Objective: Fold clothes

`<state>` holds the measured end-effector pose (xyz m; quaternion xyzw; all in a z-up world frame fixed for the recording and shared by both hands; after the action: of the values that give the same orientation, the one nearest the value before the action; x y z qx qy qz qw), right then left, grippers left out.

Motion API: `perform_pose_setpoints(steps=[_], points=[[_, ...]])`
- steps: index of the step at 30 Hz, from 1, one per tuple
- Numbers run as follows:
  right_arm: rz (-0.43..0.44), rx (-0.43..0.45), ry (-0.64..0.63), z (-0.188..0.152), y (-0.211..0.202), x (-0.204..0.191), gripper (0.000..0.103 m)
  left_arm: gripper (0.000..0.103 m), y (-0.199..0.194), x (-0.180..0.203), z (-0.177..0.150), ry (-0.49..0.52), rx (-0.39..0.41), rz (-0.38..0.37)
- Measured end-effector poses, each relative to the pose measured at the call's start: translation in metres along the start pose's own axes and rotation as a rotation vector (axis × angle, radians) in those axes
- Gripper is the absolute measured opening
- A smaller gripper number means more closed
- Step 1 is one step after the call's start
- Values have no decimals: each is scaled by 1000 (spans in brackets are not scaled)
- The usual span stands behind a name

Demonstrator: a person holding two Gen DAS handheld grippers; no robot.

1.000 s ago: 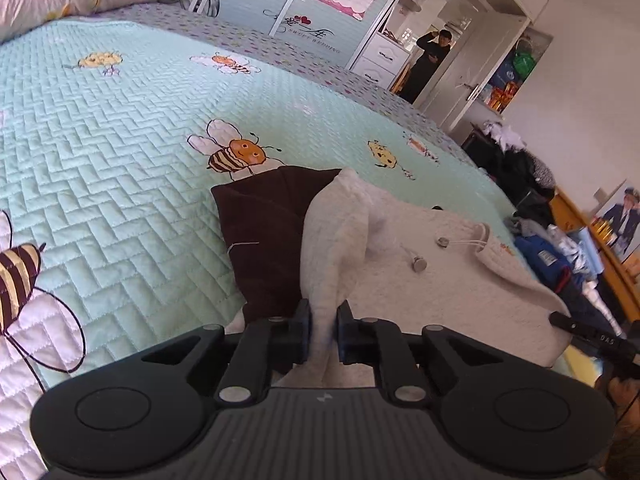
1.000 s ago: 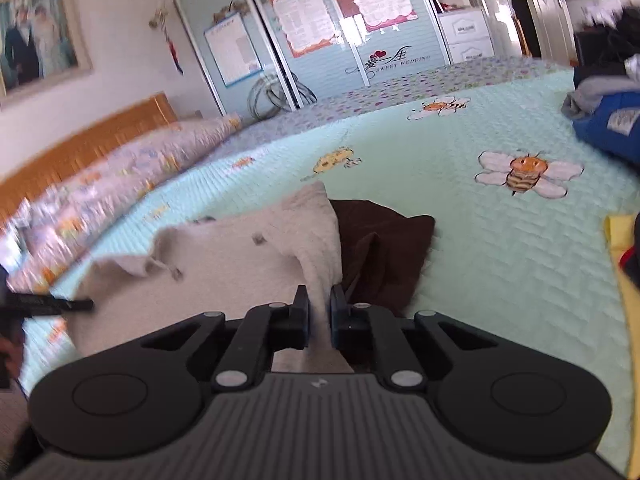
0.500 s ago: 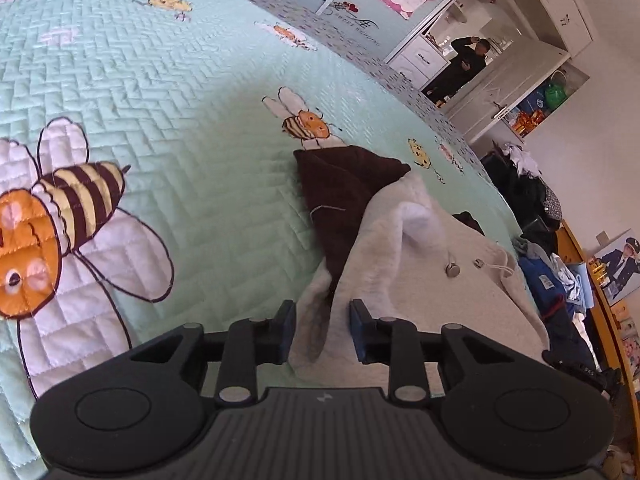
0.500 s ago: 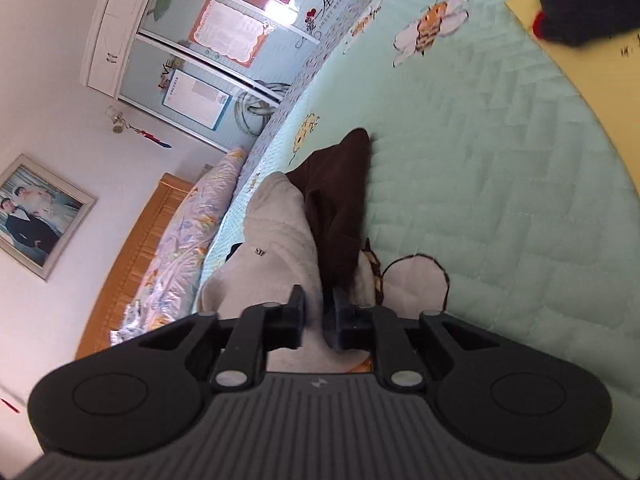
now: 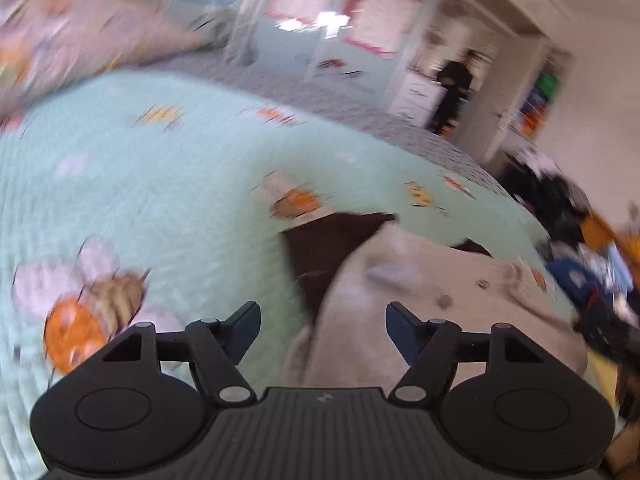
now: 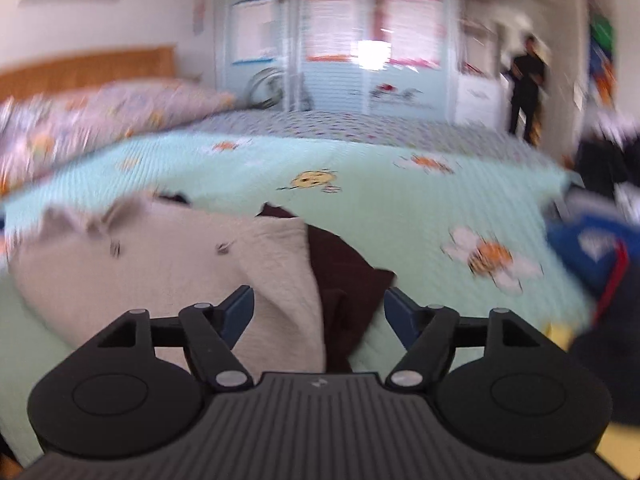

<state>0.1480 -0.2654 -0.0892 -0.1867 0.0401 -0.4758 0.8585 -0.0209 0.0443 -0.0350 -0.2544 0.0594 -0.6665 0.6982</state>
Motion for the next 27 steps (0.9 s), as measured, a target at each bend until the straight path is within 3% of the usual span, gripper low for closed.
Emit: perform_pose_setpoints(steps=[3,7,11,15,18,20,22,23,25,27], points=[[-22,-36,-207,1,25,-22,75,88,15,52,10,312,8,2],[-57,-62,-377,0,47,-33,75,88,59,98,2,655,-45,7],[-51,-74,-445,0,58,-35,75,88,103,102,-6,771,-142,70],[-32,-81,-439,1,59,-30,72,87,123,90,-3,735,-179,60],[-17,-75,-445,1,59,-29,67,84,129,77,5,643,-181,52],[2,-80,-420,4,62,-27,42,84,132,64,13,550,-165,63],[23,-92,-380,8,68,-26,26,84,133,49,22,438,-140,93],[21,-92,-354,10,70,-23,24,84,133,40,27,375,-129,109],[25,-89,-234,14,74,-12,23,84,134,21,33,245,-121,125],[86,-87,96,20,76,19,23,85,137,3,34,145,-132,135]])
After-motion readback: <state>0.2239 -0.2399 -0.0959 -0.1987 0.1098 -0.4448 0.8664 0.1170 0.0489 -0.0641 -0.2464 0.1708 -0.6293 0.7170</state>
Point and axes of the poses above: each gripper's, at about its wrist camera, not at the fingertips, and y roughly the way its jaws point, x to its right, z to its top, the point moved 3 cm from there along y, roughly the way its jaws point, and after that the axes turned 7 degrees about x, right-handed, at the moved point
